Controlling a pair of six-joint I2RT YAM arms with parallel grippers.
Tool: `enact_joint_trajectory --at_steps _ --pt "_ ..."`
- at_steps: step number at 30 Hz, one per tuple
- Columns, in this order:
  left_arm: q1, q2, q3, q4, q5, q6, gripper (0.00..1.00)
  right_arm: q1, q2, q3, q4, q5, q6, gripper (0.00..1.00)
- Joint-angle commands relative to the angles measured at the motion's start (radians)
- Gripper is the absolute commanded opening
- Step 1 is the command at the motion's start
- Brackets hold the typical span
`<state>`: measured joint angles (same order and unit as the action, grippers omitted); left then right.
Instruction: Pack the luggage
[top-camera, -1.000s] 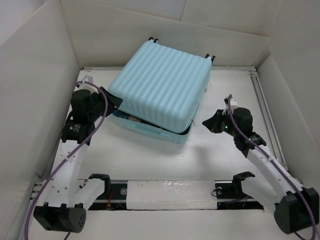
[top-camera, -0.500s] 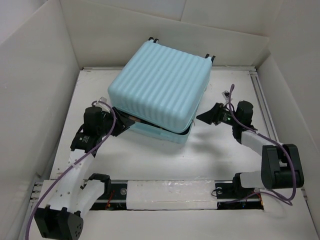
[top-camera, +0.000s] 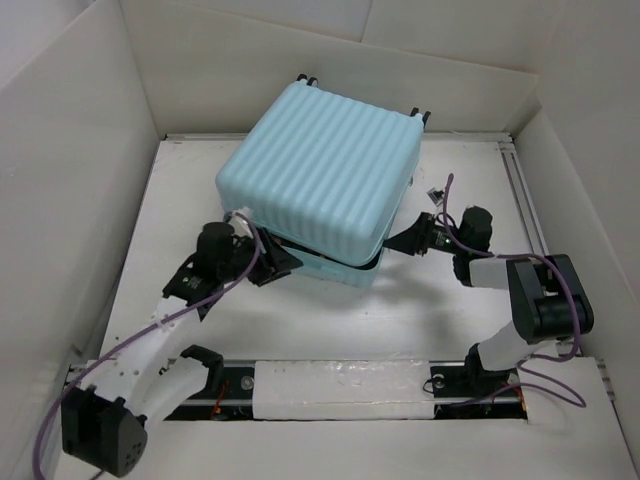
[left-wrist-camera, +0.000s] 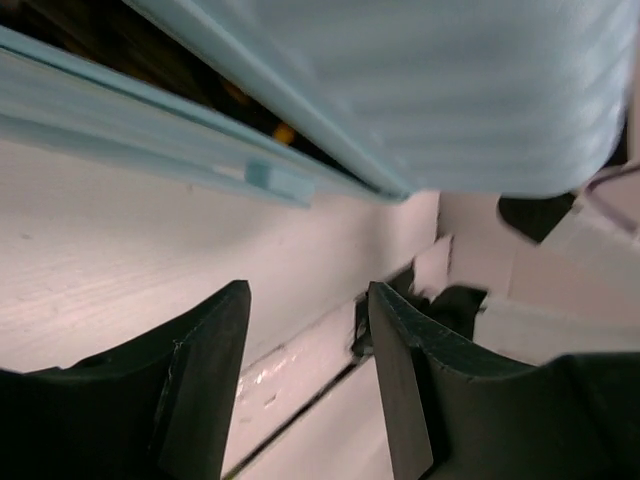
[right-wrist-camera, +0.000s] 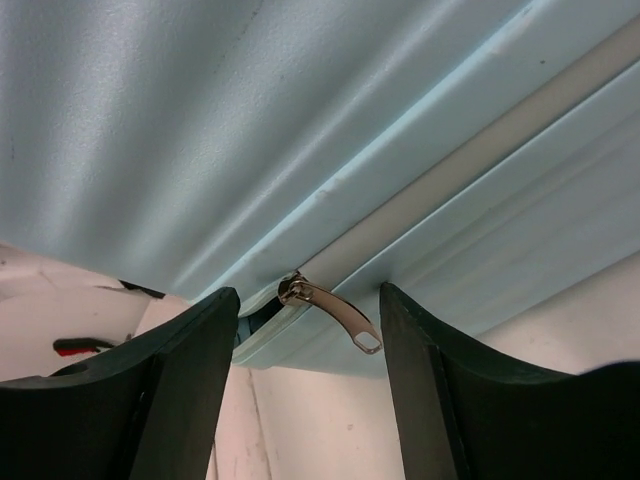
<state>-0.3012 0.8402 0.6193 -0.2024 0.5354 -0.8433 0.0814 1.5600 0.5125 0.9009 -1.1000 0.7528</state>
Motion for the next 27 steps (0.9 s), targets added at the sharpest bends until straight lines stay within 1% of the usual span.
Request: enact_joint_trajectory --at_steps 1,3,4,6,7,8,9,11,12,14,15,18,19,22,23,24,26,27 --pt "-0.221 0.065 0.031 0.037 -0.082 0.009 0.48 0.029 0.021 0.01 0.127 -0.04 0.005 0.63" --pt "-0.353 0.088 0.06 0.047 -0.246 -0.025 0.49 0.029 0.031 0.011 0.176 -0.04 0.042 0.58" --pt "-0.433 0.109 0.06 0.07 -0.265 -0.036 0.49 0.029 0.031 0.011 0.187 -0.049 0.052 0.56" --pt "-0.45 0.14 0.06 0.153 -0.256 -0.054 0.49 0.029 0.031 0.0 0.219 -0.049 0.075 0.5" --pt "-0.46 0.179 0.06 0.178 -0.223 -0.063 0.49 0.029 0.031 -0.011 0.219 -0.049 0.076 0.48" --pt "-0.46 0.2 0.06 0.219 -0.21 -0.063 0.48 0.029 0.031 -0.02 0.219 -0.049 0.076 0.42" --pt "-0.46 0.215 0.06 0.236 -0.201 -0.063 0.48 0.029 0.022 -0.02 0.219 -0.049 0.076 0.39" --pt "-0.469 0.258 0.075 0.256 -0.201 -0.04 0.46 0.04 0.021 -0.029 0.208 -0.049 0.076 0.34" --pt "-0.469 0.273 0.103 0.265 -0.212 -0.04 0.46 0.04 0.021 -0.029 0.199 -0.04 0.076 0.27" --pt "-0.492 0.328 0.129 0.265 -0.212 -0.025 0.45 0.049 0.021 -0.029 0.199 -0.04 0.076 0.21" --pt "-0.504 0.347 0.152 0.265 -0.225 -0.013 0.44 0.049 0.021 -0.029 0.199 -0.04 0.076 0.15" --pt "-0.539 0.416 0.172 0.284 -0.244 -0.002 0.44 0.058 0.002 -0.039 0.173 -0.031 0.076 0.05" --pt "-0.539 0.43 0.184 0.303 -0.244 -0.002 0.43 0.058 -0.011 -0.039 0.161 -0.017 0.062 0.0" --pt "-0.562 0.462 0.203 0.336 -0.255 -0.011 0.41 0.058 -0.049 -0.039 0.049 0.011 0.002 0.0" --pt "-0.562 0.476 0.203 0.336 -0.268 -0.02 0.4 0.067 -0.081 -0.029 -0.053 0.025 -0.024 0.0" --pt "-0.562 0.476 0.203 0.336 -0.285 -0.02 0.4 0.067 -0.1 -0.029 -0.121 0.041 -0.093 0.0" --pt "-0.562 0.476 0.203 0.336 -0.304 -0.034 0.38 0.067 -0.142 -0.003 -0.248 0.113 -0.156 0.0" --pt "-0.562 0.476 0.189 0.336 -0.314 -0.051 0.37 0.067 -0.193 -0.003 -0.378 0.141 -0.214 0.0"
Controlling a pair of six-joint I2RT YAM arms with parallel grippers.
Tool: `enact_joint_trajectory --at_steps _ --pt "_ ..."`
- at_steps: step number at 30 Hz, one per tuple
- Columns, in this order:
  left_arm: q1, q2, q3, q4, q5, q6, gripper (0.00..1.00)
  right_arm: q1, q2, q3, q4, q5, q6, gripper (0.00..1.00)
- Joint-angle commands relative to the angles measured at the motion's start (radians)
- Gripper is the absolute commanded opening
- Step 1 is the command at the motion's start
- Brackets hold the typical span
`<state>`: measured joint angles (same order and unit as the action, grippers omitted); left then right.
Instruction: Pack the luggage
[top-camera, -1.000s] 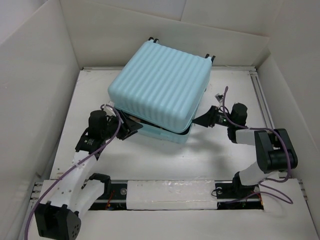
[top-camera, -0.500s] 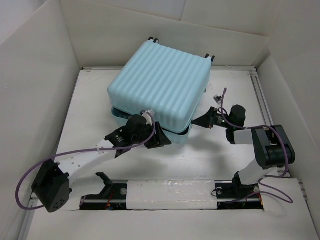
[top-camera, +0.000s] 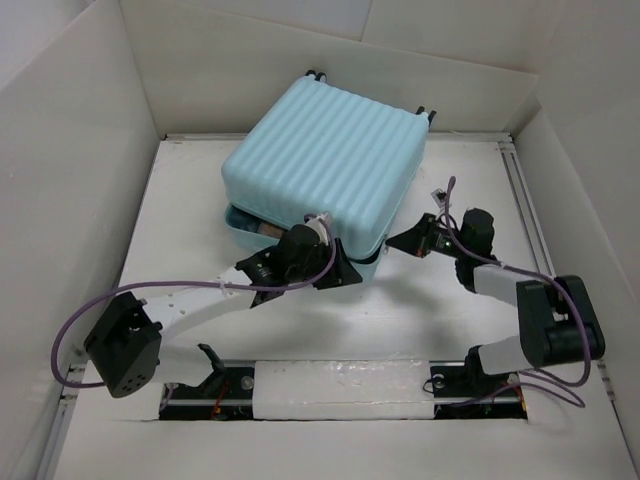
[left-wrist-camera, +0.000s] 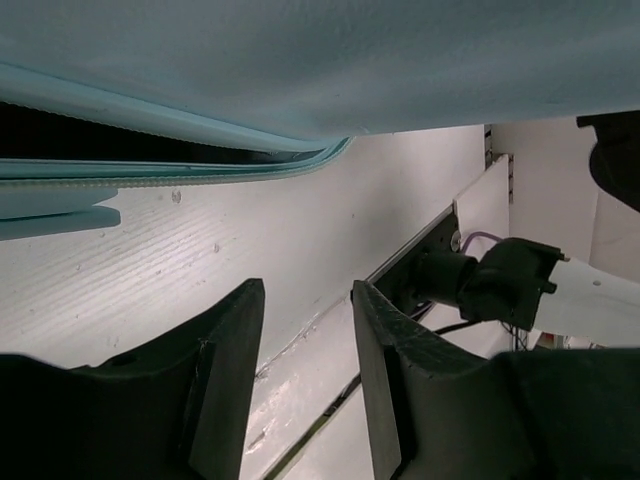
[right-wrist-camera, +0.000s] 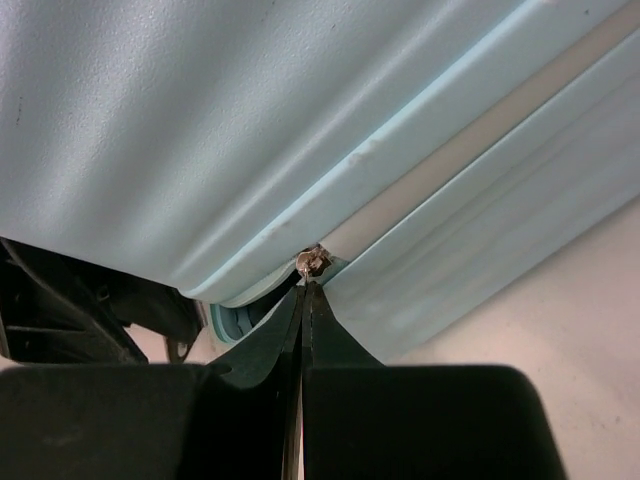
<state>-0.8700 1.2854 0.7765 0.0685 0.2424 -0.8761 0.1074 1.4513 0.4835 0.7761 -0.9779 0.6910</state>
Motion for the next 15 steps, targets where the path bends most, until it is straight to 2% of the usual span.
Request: enact_joint_trajectory --at_steps 1,2,3,7,10,14,15 --pt "0.006 0.031 0.032 0.065 -0.041 -0.033 0.37 0.054 -0.109 0.039 -0.315 0.072 -0.18 0.0" --pt "0.006 0.031 0.017 0.065 -0.055 -0.034 0.37 0.054 -0.135 0.061 -0.386 0.109 -0.211 0.0" --pt "0.006 0.022 0.004 0.065 -0.07 -0.053 0.35 0.07 -0.188 0.076 -0.541 0.146 -0.246 0.0" --pt "0.006 0.012 -0.008 0.065 -0.135 -0.086 0.35 0.139 -0.343 0.089 -0.791 0.321 -0.337 0.0" --pt "0.006 0.012 0.001 0.065 -0.147 -0.095 0.35 0.204 -0.472 0.089 -0.956 0.441 -0.337 0.0" --pt "-0.003 0.032 0.001 0.085 -0.147 -0.095 0.35 0.343 -0.617 0.098 -1.101 0.562 -0.248 0.0" --pt "-0.014 0.041 0.01 0.085 -0.147 -0.095 0.35 0.412 -0.641 0.098 -1.115 0.585 -0.22 0.0"
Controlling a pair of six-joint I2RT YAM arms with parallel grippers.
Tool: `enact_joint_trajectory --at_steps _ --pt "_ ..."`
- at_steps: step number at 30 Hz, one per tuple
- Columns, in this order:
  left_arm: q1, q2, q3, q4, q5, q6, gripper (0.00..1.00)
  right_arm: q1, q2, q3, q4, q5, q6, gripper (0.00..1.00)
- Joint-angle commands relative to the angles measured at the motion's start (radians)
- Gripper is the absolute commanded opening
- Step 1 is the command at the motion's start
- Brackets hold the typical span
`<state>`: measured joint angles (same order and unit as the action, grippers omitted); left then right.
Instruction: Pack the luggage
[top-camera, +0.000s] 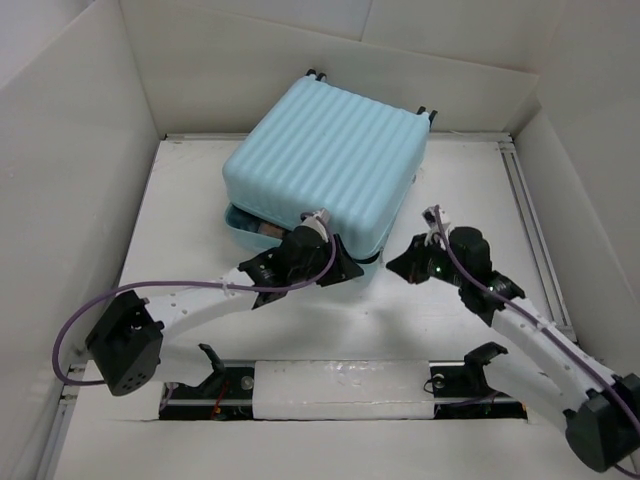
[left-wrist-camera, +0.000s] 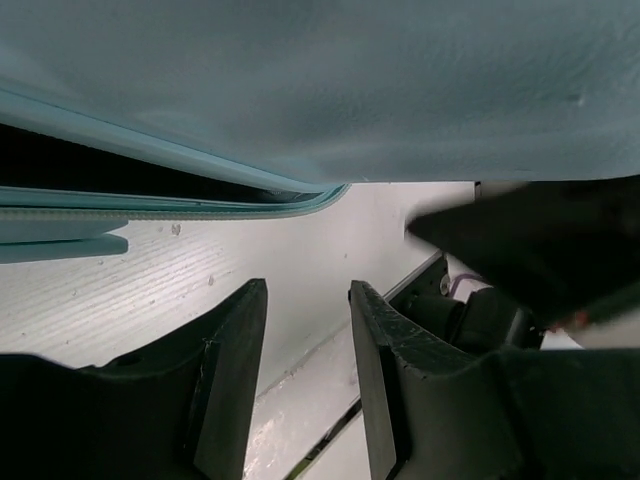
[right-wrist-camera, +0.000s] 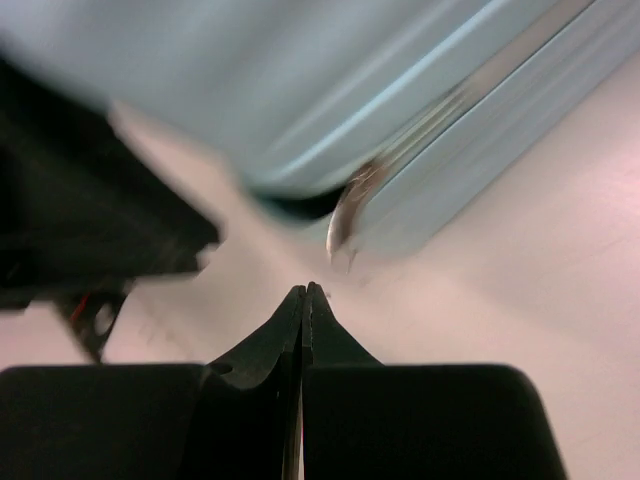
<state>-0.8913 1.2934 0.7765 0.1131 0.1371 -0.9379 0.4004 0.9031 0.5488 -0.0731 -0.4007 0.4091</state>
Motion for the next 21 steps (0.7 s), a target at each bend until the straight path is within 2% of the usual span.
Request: enact_joint_trajectory --at_steps 1,4,7,9,11,13,14,15,17,18,19,20,21 --pt "0.008 0.033 0.01 0.054 -0.031 -0.033 0.35 0.155 -0.113 0.033 -0.275 0.057 0.097 0.0" --pt "-0.011 0.043 0.024 0.065 -0.021 -0.033 0.35 0.299 -0.139 0.024 -0.234 0.124 0.232 0.0" --pt "-0.041 0.006 0.069 0.022 -0.039 -0.033 0.35 0.424 -0.086 0.04 -0.183 0.212 0.306 0.0" --pt "-0.05 -0.044 0.083 -0.053 -0.068 -0.033 0.35 0.469 -0.064 0.109 -0.248 0.299 0.306 0.0" --pt "-0.051 -0.152 0.093 -0.119 -0.163 -0.016 0.37 0.485 -0.076 0.164 -0.319 0.45 0.28 0.0" --pt "-0.037 -0.218 0.122 -0.251 -0.276 0.002 0.41 0.462 -0.096 0.165 -0.346 0.479 0.21 0.11" --pt "0.018 -0.267 0.132 -0.298 -0.296 0.013 0.45 0.395 -0.096 0.165 -0.346 0.449 0.186 0.18" --pt "0.063 -0.284 0.147 -0.382 -0.309 0.03 0.47 0.356 -0.083 0.155 -0.335 0.415 0.16 0.32" --pt "0.174 -0.298 0.159 -0.435 -0.283 0.069 0.48 0.286 -0.037 0.155 -0.309 0.355 0.099 0.46" --pt "0.31 -0.312 0.159 -0.447 -0.256 0.094 0.48 0.235 -0.023 0.155 -0.309 0.34 0.08 0.52" --pt "0.384 -0.312 0.159 -0.458 -0.225 0.137 0.5 0.215 -0.009 0.18 -0.309 0.339 0.064 0.58" --pt "0.458 -0.322 0.139 -0.467 -0.19 0.155 0.5 0.197 0.012 0.195 -0.309 0.35 0.03 0.59" --pt "0.605 -0.341 0.123 -0.467 -0.124 0.168 0.5 0.161 0.022 0.212 -0.309 0.339 0.01 0.61"
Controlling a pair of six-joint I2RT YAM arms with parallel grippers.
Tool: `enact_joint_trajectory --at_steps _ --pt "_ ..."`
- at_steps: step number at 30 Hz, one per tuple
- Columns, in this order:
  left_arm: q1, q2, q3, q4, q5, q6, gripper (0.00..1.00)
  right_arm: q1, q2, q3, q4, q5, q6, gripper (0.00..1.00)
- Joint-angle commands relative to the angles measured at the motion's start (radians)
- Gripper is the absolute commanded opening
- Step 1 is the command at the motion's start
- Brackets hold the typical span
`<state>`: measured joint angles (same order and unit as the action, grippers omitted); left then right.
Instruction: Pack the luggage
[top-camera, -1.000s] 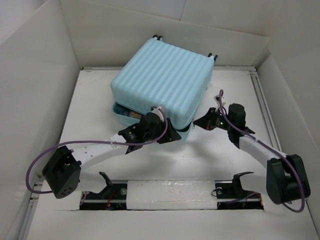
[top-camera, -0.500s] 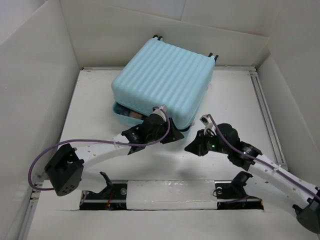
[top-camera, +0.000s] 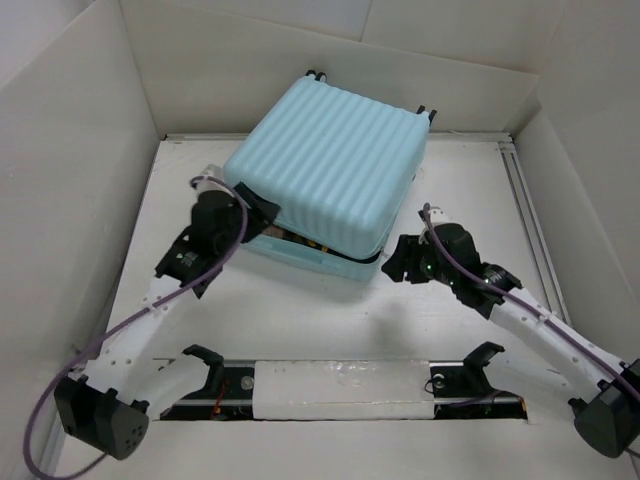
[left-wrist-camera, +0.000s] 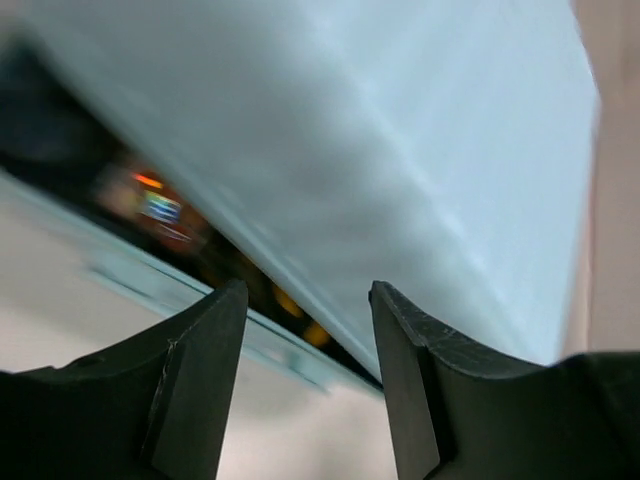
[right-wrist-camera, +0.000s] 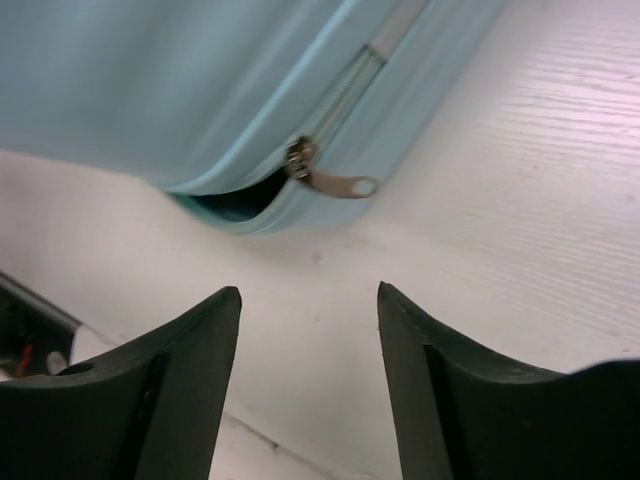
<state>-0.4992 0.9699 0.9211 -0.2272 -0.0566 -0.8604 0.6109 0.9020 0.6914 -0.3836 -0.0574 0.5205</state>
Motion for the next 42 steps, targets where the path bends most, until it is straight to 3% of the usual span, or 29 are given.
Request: enact_joint_trajectory --at_steps 1,4,7,12,19,22,24,27,30,32,34,36,38,40,42 --pt "0.285 -0.031 -0.065 -0.106 0.111 0.106 0.5 -0.066 0.034 0.091 0.002 -0.013 -0.12 0.64" --pt "0.405 -0.03 -0.084 -0.098 0.158 0.152 0.5 -0.134 0.101 0.129 0.031 -0.118 -0.189 0.64" --pt "0.406 -0.004 -0.064 -0.098 0.143 0.173 0.52 -0.157 0.166 0.14 0.072 -0.179 -0.237 0.64" --pt "0.415 0.05 -0.054 -0.118 0.106 0.185 0.52 -0.197 0.215 0.138 0.163 -0.422 -0.287 0.61" --pt "0.415 0.081 -0.145 -0.04 0.242 0.175 0.5 -0.264 0.284 0.129 0.198 -0.574 -0.336 0.6" --pt "0.415 0.102 -0.145 -0.018 0.268 0.175 0.48 -0.29 0.317 0.129 0.255 -0.611 -0.31 0.48" --pt "0.415 0.116 -0.154 -0.006 0.308 0.175 0.44 -0.315 0.348 0.129 0.276 -0.627 -0.31 0.47" --pt "0.355 0.116 -0.163 -0.006 0.319 0.175 0.38 -0.326 0.385 0.129 0.316 -0.663 -0.3 0.45" --pt "0.226 0.069 -0.209 0.006 0.292 0.141 0.34 -0.326 0.429 0.129 0.327 -0.728 -0.3 0.58" --pt "0.125 0.05 -0.234 0.006 0.281 0.095 0.31 -0.326 0.429 0.117 0.337 -0.739 -0.289 0.6" --pt "0.047 0.036 -0.274 0.034 0.244 0.061 0.3 -0.326 0.416 0.091 0.38 -0.739 -0.269 0.52" --pt "-0.067 0.036 -0.297 0.084 0.216 0.018 0.3 -0.326 0.407 0.06 0.408 -0.739 -0.252 0.34" --pt "-0.139 0.091 -0.288 0.11 0.189 -0.003 0.3 -0.345 0.406 0.044 0.443 -0.739 -0.24 0.25" --pt "-0.151 0.136 -0.271 0.161 0.189 -0.012 0.3 -0.355 0.416 0.034 0.453 -0.766 -0.228 0.09" --pt "-0.164 0.2 -0.255 0.204 0.189 -0.012 0.3 -0.355 0.416 0.034 0.453 -0.775 -0.228 0.01"
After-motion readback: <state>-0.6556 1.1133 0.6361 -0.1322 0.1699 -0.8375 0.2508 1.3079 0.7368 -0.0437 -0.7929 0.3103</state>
